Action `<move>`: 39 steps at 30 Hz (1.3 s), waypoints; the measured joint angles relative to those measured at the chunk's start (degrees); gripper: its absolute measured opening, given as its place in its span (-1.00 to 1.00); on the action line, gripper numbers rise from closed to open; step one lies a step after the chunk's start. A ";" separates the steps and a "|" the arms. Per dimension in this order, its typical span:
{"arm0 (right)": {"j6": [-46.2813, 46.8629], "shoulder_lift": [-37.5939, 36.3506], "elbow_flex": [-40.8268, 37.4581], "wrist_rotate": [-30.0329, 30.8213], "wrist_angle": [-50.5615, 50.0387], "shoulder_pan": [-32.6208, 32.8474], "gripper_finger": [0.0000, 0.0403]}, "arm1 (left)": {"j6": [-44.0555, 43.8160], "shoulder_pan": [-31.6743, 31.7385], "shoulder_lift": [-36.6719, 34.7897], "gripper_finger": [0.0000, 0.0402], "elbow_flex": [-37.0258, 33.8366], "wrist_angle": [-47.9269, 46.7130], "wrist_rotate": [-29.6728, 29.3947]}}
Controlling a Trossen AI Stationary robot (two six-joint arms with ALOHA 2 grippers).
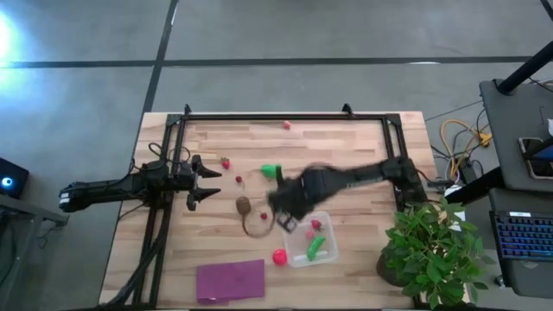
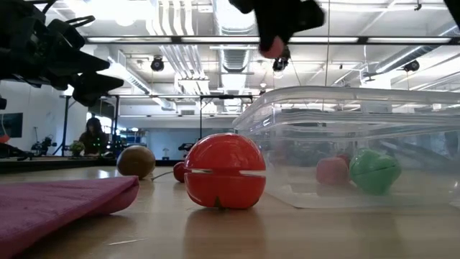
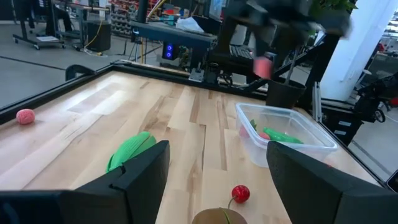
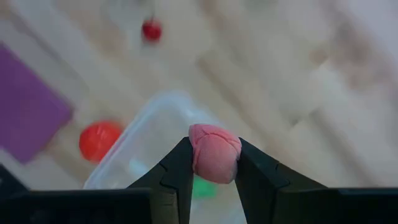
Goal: Pick and placing Produce into tupperware
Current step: Put the right pink peach into the transparent container, then put the pink peach into the transparent container
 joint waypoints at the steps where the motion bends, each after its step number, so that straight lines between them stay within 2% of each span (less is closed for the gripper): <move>1: 2.42 0.40 -0.45 -0.04 -0.04 1.68 -0.54 | 0.02 0.02 0.00 0.27 0.00 -0.02 0.02; 6: 9.66 0.63 -2.67 -1.28 -0.05 7.54 -0.54 | 0.00 0.02 0.03 0.27 0.00 -0.03 0.01; 16: 7.30 0.72 -7.69 -1.73 0.22 10.91 -0.52 | 0.02 0.02 0.00 0.27 0.00 0.01 0.01; 19: 5.95 0.72 -10.35 -1.69 0.75 12.00 -0.43 | 0.02 -0.01 0.00 0.27 0.00 -0.01 0.02; 26: 6.56 0.76 -13.88 -0.14 4.88 13.26 -0.03 | 0.00 0.02 0.02 0.27 0.00 -0.02 0.02; 32: 9.74 0.79 -10.88 3.64 5.84 14.05 0.18 | 0.01 0.02 0.00 0.27 0.00 -0.02 0.02; 39: 14.55 0.77 -2.74 9.32 6.06 16.54 0.25 | 0.02 0.02 0.00 0.27 0.00 -0.02 0.02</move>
